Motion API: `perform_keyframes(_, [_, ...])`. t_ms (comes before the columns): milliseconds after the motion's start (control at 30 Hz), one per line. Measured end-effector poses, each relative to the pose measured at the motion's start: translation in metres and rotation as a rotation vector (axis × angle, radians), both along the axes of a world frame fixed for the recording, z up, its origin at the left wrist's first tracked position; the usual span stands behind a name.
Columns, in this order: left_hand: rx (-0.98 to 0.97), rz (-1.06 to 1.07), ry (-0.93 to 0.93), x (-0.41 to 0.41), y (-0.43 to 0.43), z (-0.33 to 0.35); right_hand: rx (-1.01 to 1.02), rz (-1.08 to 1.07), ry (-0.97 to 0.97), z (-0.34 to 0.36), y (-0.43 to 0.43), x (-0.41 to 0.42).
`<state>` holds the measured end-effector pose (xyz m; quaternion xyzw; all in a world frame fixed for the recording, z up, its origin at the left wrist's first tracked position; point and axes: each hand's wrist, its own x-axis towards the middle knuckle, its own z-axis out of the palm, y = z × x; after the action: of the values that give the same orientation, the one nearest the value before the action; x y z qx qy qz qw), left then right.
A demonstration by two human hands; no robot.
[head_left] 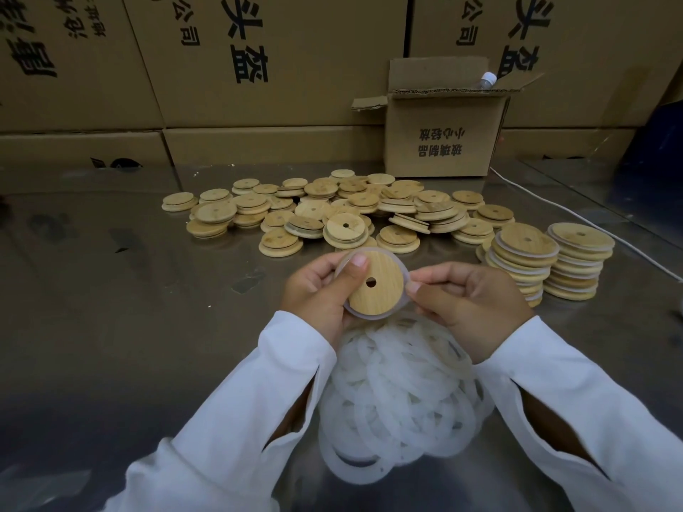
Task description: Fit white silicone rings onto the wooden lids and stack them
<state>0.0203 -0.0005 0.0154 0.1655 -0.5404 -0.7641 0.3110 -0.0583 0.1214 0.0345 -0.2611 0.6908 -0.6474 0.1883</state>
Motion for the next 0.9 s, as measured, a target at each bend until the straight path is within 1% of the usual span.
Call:
perform_keyframes(167, [0.019,0.011,0.001,-0.0003,-0.0004,0.0004,0.024,-0.007,0.035,-0.0008,-0.0002,-0.0003])
perform_keyframes(400, [-0.102,0.053,-0.025,0.0016,-0.0006,-0.0006,-0.011,0.009,0.004,0.0,-0.001,-0.0002])
perform_keyframes(567, [-0.126,0.068,-0.026,0.0013,-0.0016,-0.002,-0.006,0.028,-0.005,0.0007,-0.002,0.0006])
perform_keyframes(700, [-0.134,0.031,-0.036,0.0004,-0.0029,-0.0031,-0.009,0.037,-0.037,0.0,-0.0013,-0.0022])
perform_keyframes(900, [-0.12,0.068,-0.048,0.0,-0.0024,-0.0049,0.067,0.039,-0.009,-0.0023,-0.0003,-0.0038])
